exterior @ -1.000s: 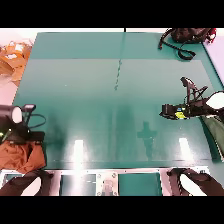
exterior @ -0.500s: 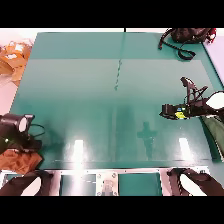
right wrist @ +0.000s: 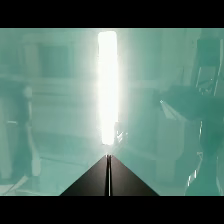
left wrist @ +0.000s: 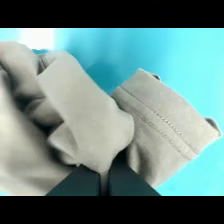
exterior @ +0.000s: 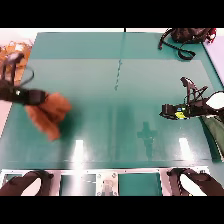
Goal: Fold the shirts.
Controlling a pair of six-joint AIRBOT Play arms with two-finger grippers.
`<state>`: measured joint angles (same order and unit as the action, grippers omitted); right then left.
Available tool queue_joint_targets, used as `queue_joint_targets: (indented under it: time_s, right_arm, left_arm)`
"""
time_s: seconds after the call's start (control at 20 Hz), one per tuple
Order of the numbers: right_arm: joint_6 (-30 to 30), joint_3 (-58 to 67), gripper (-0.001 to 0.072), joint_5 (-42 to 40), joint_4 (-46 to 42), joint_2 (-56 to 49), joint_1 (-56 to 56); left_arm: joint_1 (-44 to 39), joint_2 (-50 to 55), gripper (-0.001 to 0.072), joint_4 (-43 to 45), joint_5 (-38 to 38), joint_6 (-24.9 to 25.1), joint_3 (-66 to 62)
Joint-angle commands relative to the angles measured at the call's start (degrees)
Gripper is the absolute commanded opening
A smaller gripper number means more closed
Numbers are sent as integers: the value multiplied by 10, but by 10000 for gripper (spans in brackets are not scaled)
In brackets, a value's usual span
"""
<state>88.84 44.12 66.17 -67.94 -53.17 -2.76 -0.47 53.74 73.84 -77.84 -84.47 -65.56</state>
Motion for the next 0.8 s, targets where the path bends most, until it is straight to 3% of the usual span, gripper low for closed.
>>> queue_joint_targets:
  time_s: [0.0,0.25,0.3,0.35,0.4,0.45,0.6,0.75]
  right_arm:
    - [0,0,17,-2,0,0,1]
    - [0,0,17,-36,1,0,1]
    - [0,0,26,-38,6,0,1]
    - [0,0,151,-38,16,0,1]
    - [0,0,324,-38,27,0,1]
    - [0,0,439,-38,42,0,1]
    - [-7,0,448,-36,98,-5,1]
    - [-15,-3,449,-31,112,-34,24]
  left_arm:
    - [-92,19,18,-154,85,60,-66]
    - [-264,160,23,-220,244,138,-66]
    - [-270,187,285,-220,256,128,-66]
    - [-266,207,720,-219,255,102,-66]
    - [-254,215,720,-216,245,78,-66]
    - [-232,214,720,-216,226,76,-67]
    - [-133,190,720,-199,119,60,-68]
    - [-40,176,720,-101,3,31,-67]
